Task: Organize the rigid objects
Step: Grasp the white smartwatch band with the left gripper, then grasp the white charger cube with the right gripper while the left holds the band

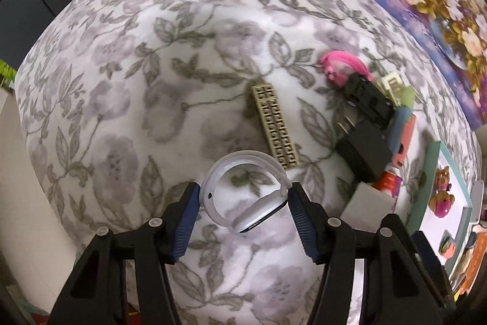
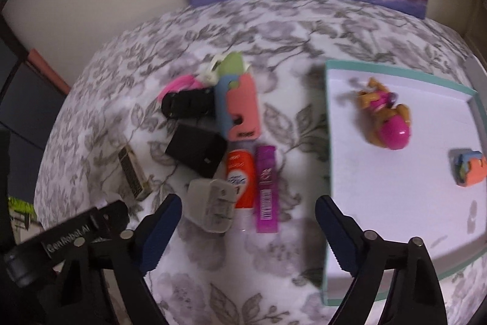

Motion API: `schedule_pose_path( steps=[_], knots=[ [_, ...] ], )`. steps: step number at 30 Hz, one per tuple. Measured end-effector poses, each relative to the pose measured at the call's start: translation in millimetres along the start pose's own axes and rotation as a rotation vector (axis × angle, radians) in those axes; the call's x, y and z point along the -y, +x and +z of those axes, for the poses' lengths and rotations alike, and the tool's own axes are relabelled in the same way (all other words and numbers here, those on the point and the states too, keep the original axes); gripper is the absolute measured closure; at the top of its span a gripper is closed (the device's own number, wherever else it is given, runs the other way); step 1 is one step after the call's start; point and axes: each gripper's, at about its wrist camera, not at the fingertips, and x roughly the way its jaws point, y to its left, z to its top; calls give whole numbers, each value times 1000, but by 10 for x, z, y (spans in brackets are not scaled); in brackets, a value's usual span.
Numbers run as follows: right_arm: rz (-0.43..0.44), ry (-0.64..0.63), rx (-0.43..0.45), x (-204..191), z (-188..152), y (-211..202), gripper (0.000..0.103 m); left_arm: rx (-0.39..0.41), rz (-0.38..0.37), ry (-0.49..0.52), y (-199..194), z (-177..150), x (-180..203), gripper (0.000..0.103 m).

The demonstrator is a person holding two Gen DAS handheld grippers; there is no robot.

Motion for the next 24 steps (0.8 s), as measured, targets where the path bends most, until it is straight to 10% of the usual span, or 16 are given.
schedule_pose_path(
  steps=[24],
  knots=[
    [-228, -237, -31, -628, -171, 435, 37, -40, -5, -29, 213, 78, -224, 42]
  ],
)
